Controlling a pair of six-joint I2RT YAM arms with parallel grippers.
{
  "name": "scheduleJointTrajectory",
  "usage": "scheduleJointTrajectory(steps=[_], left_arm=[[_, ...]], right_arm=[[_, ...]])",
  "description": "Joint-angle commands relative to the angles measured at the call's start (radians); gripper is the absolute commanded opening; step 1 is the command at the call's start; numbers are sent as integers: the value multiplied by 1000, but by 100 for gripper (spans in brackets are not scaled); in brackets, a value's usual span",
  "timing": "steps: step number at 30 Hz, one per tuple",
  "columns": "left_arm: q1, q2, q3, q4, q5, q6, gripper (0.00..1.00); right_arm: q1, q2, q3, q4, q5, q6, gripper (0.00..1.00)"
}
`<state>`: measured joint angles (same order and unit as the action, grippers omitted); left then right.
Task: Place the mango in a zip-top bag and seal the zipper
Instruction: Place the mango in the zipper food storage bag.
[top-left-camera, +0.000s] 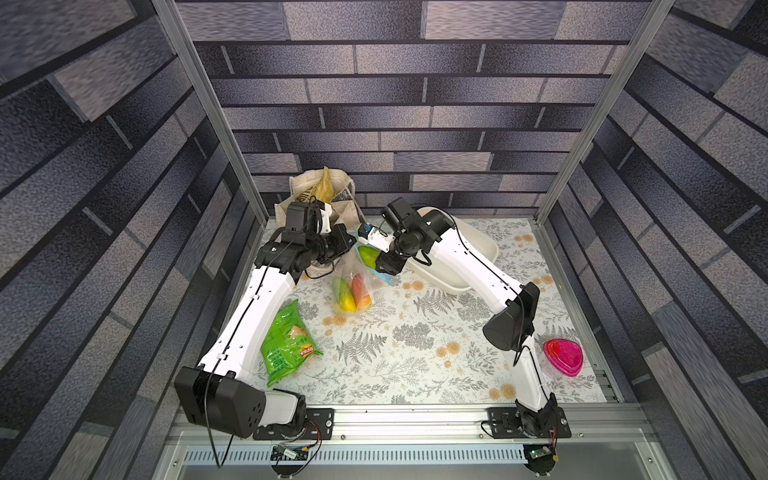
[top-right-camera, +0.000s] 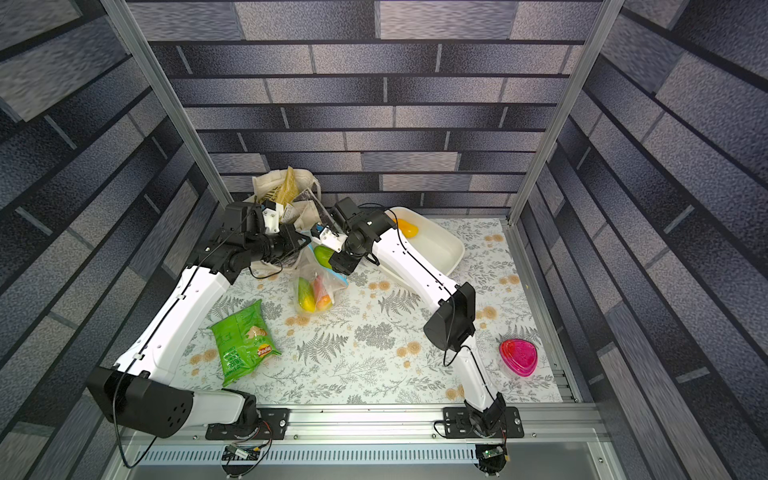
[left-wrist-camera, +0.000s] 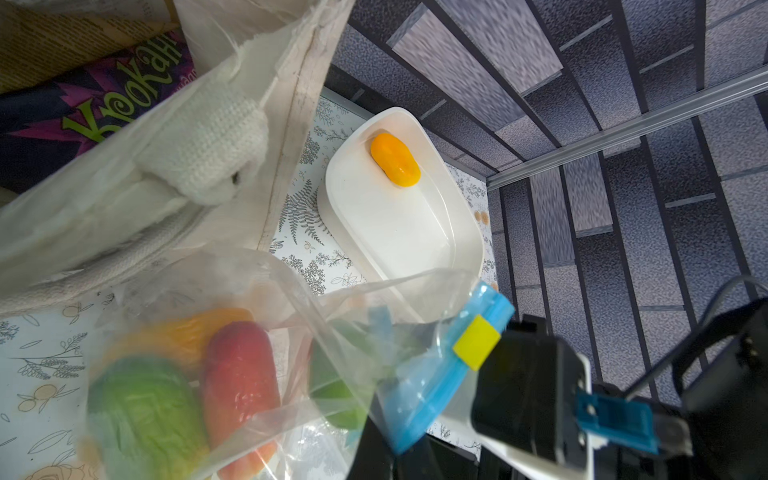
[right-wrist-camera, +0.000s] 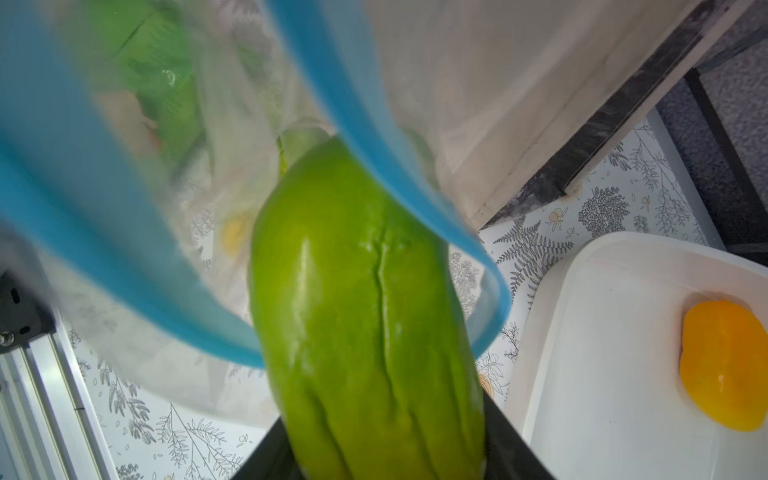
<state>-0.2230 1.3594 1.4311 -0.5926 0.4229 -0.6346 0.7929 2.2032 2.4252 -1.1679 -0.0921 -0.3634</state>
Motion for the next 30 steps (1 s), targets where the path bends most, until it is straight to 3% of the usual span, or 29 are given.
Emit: scheduleJointTrajectory(steps=[1,4,8,11,14,19,21,24,28,30], left_arm=[[-7,-16,-1,11,31,32,0],[-9,-9,2,7,30,33,0],[-9,-8,-4,7,19,29,0],[-6,-8,-1,2,4,25,0],[0,-9,1,5,2,14,0],[6,-7,14,-1,12,13,0],[5,-10,14,0,10,12,0],[1,-8,21,3,26,16,0],[-28,-9,26,-3,28,23,0],[-28,-17,13,10,30,12,0]], right_arm=[[4,20,95,-47,3,149,40],[3,6,77,12,-156,256,37],[3,-72,-87,237,-345,477,45],[8,-113,-205,383,-408,572,47],[13,-126,-275,425,-430,542,54],[11,-161,-388,435,-387,385,53],[2,-203,-435,490,-496,371,51],[-4,-193,-402,521,-692,422,59],[-11,-96,-264,474,-637,601,62],[-22,-90,-278,528,-573,723,67]])
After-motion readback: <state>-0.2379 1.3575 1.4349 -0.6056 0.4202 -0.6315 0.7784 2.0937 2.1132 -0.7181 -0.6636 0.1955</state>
